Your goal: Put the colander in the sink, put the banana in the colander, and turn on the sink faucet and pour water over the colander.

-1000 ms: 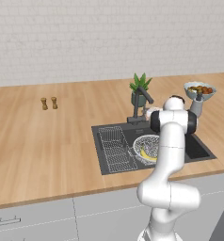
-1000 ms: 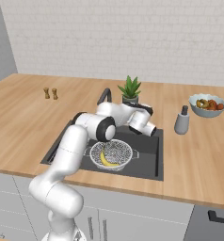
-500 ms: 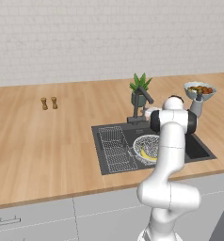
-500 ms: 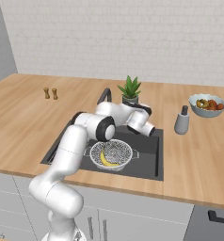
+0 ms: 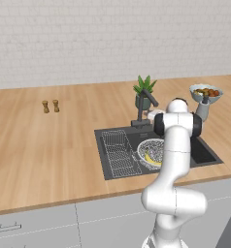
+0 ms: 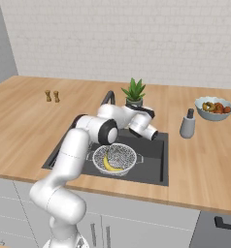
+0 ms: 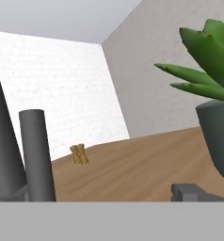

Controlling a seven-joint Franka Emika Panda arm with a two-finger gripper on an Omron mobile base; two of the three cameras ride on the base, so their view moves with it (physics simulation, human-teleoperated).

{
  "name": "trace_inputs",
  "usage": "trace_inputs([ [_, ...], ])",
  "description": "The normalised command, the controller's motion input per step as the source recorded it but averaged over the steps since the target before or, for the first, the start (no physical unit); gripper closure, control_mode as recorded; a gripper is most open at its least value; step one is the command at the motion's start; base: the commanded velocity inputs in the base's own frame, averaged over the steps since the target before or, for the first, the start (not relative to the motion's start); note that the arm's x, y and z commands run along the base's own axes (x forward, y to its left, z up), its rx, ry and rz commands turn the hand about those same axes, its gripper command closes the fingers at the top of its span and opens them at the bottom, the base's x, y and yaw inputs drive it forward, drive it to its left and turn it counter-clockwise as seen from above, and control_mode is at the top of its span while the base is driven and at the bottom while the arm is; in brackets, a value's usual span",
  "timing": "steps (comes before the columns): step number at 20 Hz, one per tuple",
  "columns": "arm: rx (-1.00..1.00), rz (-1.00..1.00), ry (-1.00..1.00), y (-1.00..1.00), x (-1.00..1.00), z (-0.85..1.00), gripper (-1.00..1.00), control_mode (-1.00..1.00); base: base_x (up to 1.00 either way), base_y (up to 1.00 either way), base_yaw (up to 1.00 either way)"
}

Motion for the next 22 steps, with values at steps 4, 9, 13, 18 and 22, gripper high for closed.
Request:
trace_inputs([
  [4, -0.03, -0.11, 0.01, 0.00, 0.24, 0.00, 1.00, -1.00, 0.00, 0.00, 0.00],
  [9, -0.01, -0.11, 0.07, -0.24, 0.30, 0.00, 1.00, -1.00, 0.00, 0.00, 0.00],
  [13, 0.00, -0.11, 0.09, -0.91, 0.27, 0.00, 1.00, -1.00, 0.00, 0.00, 0.00],
  [18, 0.00, -0.13, 0.13, -1.00, 0.16, 0.00, 1.00, -1.00, 0.00, 0.00, 0.00],
  [22, 0.00, -0.14, 0.13, -1.00, 0.03, 0.00, 1.00, -1.00, 0.00, 0.00, 0.00],
])
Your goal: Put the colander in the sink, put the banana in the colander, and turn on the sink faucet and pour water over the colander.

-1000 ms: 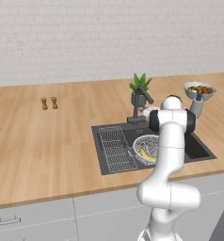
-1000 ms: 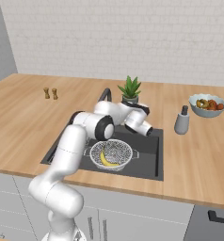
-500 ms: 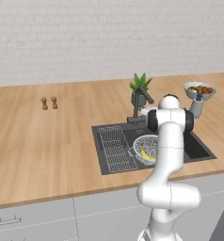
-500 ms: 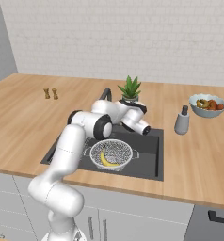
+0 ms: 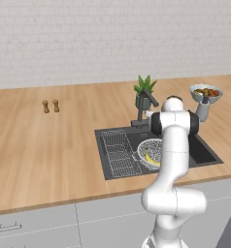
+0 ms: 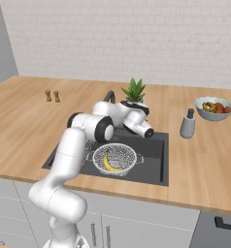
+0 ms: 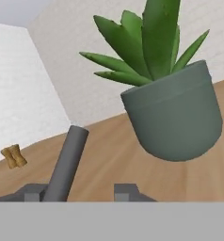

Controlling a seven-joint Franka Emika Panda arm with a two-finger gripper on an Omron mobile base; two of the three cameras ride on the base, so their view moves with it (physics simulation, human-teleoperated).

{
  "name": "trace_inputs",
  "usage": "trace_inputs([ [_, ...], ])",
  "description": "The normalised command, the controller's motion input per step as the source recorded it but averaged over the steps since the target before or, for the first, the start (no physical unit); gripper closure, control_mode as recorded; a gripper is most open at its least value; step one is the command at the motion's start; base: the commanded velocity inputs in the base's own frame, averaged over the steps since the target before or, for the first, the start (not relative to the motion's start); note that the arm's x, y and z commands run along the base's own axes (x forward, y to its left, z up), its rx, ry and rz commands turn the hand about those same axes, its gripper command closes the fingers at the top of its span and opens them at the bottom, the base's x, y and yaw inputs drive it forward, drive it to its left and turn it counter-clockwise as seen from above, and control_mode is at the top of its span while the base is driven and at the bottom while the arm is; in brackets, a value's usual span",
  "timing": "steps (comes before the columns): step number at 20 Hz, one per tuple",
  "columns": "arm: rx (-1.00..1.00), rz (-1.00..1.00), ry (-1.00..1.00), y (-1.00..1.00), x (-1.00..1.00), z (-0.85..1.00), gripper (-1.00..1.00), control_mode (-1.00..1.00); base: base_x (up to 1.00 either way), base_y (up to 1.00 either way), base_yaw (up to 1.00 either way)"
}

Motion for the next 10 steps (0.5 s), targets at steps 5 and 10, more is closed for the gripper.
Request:
trace_inputs([
  [5, 0.01, -0.13, 0.10, -1.00, 0.00, 0.00, 1.00, -1.00, 0.00, 0.00, 0.00],
  [10, 0.02, -0.13, 0.10, -1.00, 0.00, 0.00, 1.00, -1.00, 0.00, 0.00, 0.00],
])
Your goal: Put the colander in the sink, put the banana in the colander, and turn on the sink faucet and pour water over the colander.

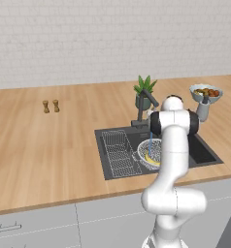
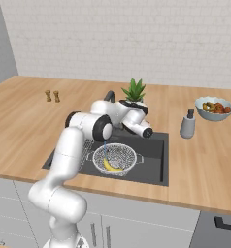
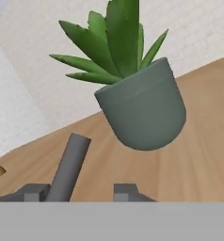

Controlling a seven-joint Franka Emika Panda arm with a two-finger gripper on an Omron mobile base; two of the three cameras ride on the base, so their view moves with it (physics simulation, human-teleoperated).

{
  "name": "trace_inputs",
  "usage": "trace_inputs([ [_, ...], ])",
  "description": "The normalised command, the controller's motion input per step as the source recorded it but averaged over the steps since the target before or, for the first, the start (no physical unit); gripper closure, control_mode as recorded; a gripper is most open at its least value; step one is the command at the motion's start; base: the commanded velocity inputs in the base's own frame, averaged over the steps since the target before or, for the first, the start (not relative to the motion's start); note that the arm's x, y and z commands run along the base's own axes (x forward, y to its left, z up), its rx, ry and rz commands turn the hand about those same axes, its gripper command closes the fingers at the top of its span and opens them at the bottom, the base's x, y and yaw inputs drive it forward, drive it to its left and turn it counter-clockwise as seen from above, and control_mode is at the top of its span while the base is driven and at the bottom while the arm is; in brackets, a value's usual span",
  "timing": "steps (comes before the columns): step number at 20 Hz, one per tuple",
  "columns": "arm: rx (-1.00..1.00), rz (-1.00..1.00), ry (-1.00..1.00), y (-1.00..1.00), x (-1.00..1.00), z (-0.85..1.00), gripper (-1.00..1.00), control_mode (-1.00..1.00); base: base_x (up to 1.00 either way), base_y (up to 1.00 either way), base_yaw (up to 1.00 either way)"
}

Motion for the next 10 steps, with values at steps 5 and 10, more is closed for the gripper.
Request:
trace_inputs([
  [5, 0.04, -0.12, 0.09, -1.00, 0.00, 0.00, 1.00, -1.00, 0.00, 0.00, 0.00],
  [10, 0.09, -0.01, 0.01, -1.00, -0.02, 0.00, 1.00, -1.00, 0.00, 0.00, 0.00],
])
